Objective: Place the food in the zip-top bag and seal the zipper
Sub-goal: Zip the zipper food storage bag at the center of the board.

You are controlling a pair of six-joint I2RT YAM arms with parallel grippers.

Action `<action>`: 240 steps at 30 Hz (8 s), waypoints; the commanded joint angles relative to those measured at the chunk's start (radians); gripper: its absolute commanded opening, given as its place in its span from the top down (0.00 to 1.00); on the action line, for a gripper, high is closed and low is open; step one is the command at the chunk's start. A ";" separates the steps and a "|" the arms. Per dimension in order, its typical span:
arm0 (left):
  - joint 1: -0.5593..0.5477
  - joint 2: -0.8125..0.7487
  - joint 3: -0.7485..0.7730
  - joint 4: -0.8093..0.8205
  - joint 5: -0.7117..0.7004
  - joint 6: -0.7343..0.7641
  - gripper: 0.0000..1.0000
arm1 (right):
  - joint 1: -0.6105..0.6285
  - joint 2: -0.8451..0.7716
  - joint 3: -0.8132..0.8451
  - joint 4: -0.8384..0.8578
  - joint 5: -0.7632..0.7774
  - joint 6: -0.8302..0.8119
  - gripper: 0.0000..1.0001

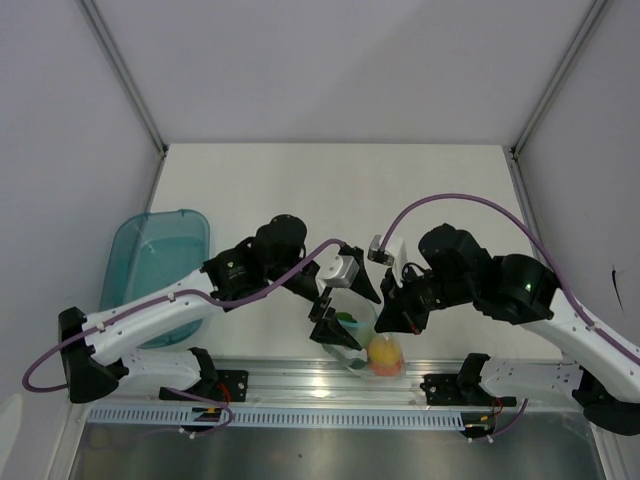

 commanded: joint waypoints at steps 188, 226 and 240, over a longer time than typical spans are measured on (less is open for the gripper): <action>-0.024 -0.003 0.048 -0.085 -0.156 -0.391 0.99 | -0.038 -0.092 -0.114 0.209 -0.155 -0.109 0.50; 0.013 -0.278 -0.203 -0.288 -0.501 -0.368 0.99 | -0.046 -0.457 -0.306 0.392 0.435 0.130 1.00; 0.033 -0.505 -0.291 -0.459 -0.650 -0.457 0.99 | -0.046 -0.510 -0.327 0.361 0.638 0.184 1.00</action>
